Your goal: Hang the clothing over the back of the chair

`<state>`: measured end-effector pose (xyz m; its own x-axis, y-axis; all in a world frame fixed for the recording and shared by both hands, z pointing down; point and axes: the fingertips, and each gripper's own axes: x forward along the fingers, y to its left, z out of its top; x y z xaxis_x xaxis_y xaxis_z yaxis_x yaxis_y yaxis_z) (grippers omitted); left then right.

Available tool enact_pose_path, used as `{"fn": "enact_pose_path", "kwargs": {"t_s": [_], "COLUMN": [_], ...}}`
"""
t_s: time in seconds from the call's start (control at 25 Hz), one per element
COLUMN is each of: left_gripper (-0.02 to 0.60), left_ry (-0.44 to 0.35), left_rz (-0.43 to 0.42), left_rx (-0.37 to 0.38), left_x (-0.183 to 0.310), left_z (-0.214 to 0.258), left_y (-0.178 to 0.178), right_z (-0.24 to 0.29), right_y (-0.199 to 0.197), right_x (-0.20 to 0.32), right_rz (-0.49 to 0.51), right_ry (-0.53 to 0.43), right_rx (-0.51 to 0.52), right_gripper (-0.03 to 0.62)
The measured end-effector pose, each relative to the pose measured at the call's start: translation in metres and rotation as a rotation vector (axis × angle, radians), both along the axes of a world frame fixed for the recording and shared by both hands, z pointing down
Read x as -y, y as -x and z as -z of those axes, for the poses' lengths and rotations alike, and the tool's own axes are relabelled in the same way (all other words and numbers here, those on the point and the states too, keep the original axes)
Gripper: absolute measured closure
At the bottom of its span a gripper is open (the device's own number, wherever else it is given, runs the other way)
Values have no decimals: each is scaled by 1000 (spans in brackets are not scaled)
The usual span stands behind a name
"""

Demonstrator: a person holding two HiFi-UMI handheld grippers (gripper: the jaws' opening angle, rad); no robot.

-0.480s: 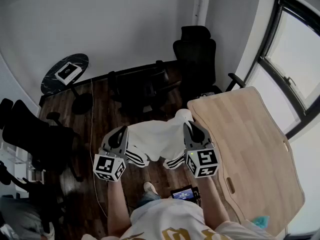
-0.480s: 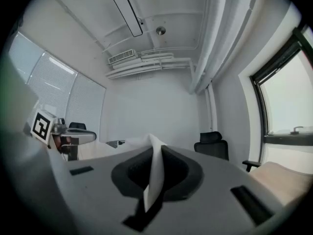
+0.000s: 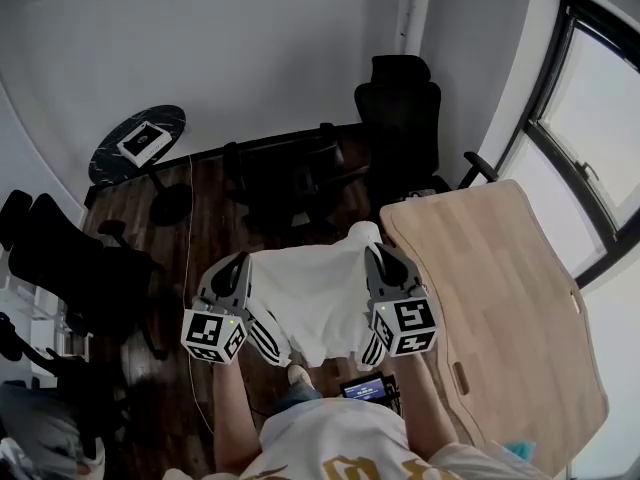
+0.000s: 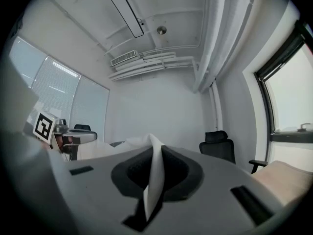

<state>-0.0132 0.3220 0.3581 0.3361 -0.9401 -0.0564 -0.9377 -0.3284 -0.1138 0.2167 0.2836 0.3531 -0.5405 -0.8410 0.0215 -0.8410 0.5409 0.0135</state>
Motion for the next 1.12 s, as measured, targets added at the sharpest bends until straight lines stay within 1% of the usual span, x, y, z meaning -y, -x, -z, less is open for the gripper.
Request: {"fn": "enact_pose_path", "kwargs": {"t_s": [0.08,0.28,0.48,0.64,0.96,1.12], "left_gripper": [560,560,560,560,560,560], "left_ry": [-9,-26,-33,-41,-20,-21], "left_rz": [4,22,27,17,-49,-83], "left_rx": [-11,-32,-39,-45,-66,-82], "left_x": [0,15,52,100,224,277], "left_z": [4,13,13,11,6,3], "left_y": [2,13,26,39,83,104], "right_z": [1,3,2,-3,-6,-8], "right_y": [1,8,23,37,79,101], "right_x": [3,21,59,104,207,251], "right_rz": [10,30,43,38,-29,-60], "right_ry": [-4,-9,-10,-7,20,24], "right_rx": [12,-4,5,5,-21,-42], "right_gripper": [568,568,568,568,568,568]}}
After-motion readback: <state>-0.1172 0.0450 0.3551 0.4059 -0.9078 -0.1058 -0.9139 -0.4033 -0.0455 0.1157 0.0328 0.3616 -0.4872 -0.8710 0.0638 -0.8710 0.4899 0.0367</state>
